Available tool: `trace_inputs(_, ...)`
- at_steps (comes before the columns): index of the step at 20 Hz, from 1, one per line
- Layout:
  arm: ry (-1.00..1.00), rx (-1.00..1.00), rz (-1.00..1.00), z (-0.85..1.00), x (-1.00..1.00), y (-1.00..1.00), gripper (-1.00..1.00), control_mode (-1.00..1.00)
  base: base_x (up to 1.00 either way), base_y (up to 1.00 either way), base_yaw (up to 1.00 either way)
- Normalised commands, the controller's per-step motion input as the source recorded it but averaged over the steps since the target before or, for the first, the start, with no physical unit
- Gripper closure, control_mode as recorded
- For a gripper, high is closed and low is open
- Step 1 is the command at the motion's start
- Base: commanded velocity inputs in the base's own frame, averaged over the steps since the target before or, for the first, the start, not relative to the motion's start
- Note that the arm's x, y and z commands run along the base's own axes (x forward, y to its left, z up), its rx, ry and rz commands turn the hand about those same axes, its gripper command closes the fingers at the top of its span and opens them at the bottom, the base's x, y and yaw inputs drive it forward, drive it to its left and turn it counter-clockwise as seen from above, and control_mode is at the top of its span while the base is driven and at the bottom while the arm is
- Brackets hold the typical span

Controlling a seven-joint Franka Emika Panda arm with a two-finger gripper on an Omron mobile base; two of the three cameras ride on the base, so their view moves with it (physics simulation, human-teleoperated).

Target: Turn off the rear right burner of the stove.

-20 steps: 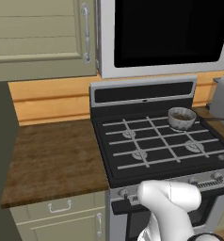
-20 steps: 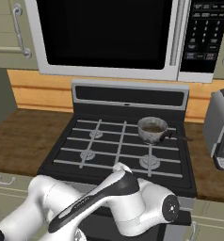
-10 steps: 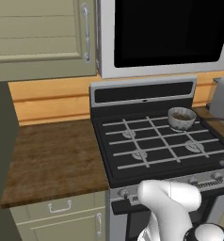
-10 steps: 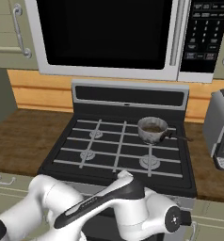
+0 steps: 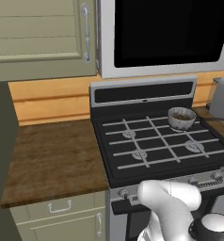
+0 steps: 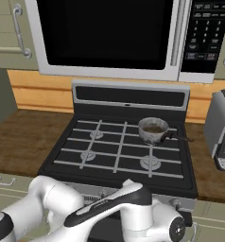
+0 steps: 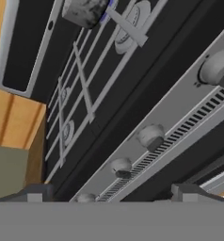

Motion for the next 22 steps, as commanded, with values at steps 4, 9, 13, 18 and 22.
trace_inputs(4, 0.0, 0.0, 0.0, -0.3, 0.0, -0.12, -1.0, -1.0, 0.0, 0.0, 0.0)
trace_inputs(9, 0.0, 0.0, 0.0, -0.3, 0.0, -0.21, -1.0, -1.0, 0.0, 0.0, 0.0)
trace_inputs(13, 0.0, 0.0, 0.0, -0.24, 0.02, -0.19, -1.0, -1.0, 0.0, 0.0, 0.0)
trace_inputs(18, 0.0, 0.0, 0.0, -0.14, 0.19, -0.16, -1.0, -1.0, 0.0, 0.0, 0.0)
trace_inputs(22, 0.0, 0.0, 0.0, -0.11, 0.3, -0.1, -1.0, -1.0, 0.0, 0.0, 0.0)
